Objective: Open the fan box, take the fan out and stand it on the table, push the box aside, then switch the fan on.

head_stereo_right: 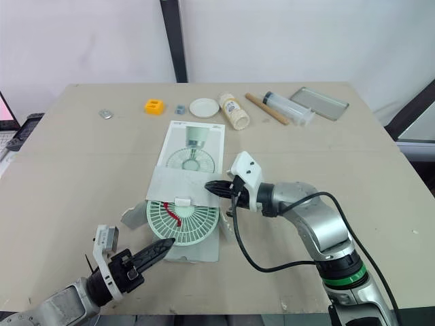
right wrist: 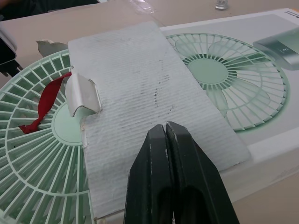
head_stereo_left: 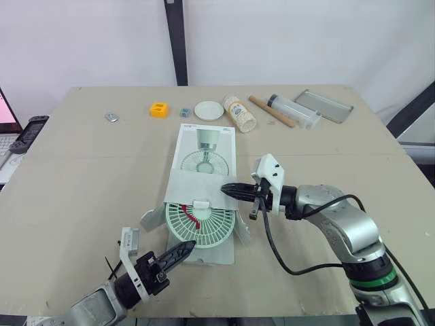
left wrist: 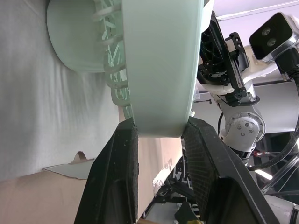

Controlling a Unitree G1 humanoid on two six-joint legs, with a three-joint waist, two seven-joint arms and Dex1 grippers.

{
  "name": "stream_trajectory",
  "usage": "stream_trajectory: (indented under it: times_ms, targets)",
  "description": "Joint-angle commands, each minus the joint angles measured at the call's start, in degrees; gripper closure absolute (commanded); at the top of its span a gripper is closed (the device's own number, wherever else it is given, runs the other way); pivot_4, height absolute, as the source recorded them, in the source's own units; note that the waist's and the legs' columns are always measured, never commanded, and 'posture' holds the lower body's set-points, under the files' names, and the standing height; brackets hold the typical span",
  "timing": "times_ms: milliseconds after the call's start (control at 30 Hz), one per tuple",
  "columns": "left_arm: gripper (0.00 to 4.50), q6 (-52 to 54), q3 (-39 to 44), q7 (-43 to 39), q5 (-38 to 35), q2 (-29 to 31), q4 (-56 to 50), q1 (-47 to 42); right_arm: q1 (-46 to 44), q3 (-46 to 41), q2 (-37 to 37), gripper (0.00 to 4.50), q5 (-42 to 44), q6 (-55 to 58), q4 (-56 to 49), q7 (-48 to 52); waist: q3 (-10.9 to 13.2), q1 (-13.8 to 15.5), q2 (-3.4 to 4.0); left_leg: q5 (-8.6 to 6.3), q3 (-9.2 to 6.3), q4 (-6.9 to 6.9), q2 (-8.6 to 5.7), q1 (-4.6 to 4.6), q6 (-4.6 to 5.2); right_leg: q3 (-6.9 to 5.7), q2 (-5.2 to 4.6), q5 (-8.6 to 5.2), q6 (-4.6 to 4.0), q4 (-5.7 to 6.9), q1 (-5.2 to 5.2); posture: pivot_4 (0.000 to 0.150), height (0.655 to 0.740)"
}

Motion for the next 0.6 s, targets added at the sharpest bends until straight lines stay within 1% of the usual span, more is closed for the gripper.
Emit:
stream_trajectory:
  times_ms: [33,67,133,167,200,233,300,433,600]
  targets:
    - [2.71,-0.3,-0.1,0.8,1.0,1.5,0.1,1.6,0.2,0.7,0.4,4.5,-0.4,-0.4,-0.2,-0.2,0.0,0.0,0.0,0.0,0.01,0.0,0.0,0.01,0.0,0.0,0.0,0.0,0.0,0.0,0.01,0.15,0.74]
    - [2.51,-0.4,0.2,0.5,0.7,1.8,0.1,2.0,0.1,0.7,0.5,4.5,-0.5,-0.4,-0.1,-0.2,0.0,0.0,0.0,0.0,0.0,0.0,0.0,0.01,0.0,0.01,0.0,0.0,0.0,0.0,0.01,0.15,0.74]
    - [1.94,-0.8,0.7,-0.1,0.6,2.4,0.0,2.7,0.1,0.6,0.4,4.5,-0.6,-0.5,0.0,0.0,0.0,0.0,0.05,0.0,0.01,-0.02,0.01,0.01,0.0,0.01,0.01,0.0,0.0,0.0,-0.01,0.15,0.74]
    - [1.73,-1.0,1.1,-0.3,0.4,2.8,0.1,3.0,0.1,0.6,0.4,4.5,-0.6,-0.6,0.0,0.0,0.0,0.0,0.05,0.0,0.02,-0.03,0.0,0.01,0.0,0.03,0.0,0.0,0.0,-0.01,-0.01,0.15,0.74]
    - [1.18,-1.2,1.6,-0.8,0.5,3.2,0.2,3.4,0.1,0.6,0.3,4.5,-0.6,-0.6,0.1,0.1,0.0,0.0,0.05,0.0,0.02,-0.04,-0.01,0.01,0.01,0.02,-0.01,-0.01,0.0,-0.01,-0.01,0.15,0.74]
    - [0.99,-1.4,2.3,-1.3,1.0,3.5,0.3,3.8,0.1,0.6,0.3,4.5,-0.6,-0.7,0.2,0.1,0.0,0.0,0.06,0.0,0.02,-0.05,0.0,0.01,0.01,0.02,0.0,-0.01,0.0,-0.03,-0.02,0.15,0.74]
    - [0.28,-2.3,4.2,-2.7,2.0,4.0,1.6,4.4,0.1,0.7,0.4,4.5,-0.7,-0.7,0.3,0.1,0.0,0.0,0.08,0.0,0.05,-0.06,0.01,0.01,0.01,0.03,0.01,-0.01,-0.01,-0.03,-0.03,0.15,0.74]
    - [0.28,-2.9,6.6,-5.4,1.5,4.2,4.3,4.2,-0.1,1.0,0.7,4.5,-0.7,-0.8,0.6,0.1,0.0,0.0,0.11,0.0,0.08,-0.06,0.01,0.03,0.01,0.02,0.0,-0.01,-0.02,-0.03,-0.02,0.15,0.74]
    - [0.28,-1.6,5.4,-9.4,4.7,4.4,6.9,2.7,-0.7,1.3,1.1,4.5,-0.8,-0.9,1.0,0.0,0.0,0.0,0.12,-0.01,0.08,-0.07,0.01,0.03,0.02,0.01,0.0,-0.01,-0.01,-0.05,-0.02,0.15,0.74]
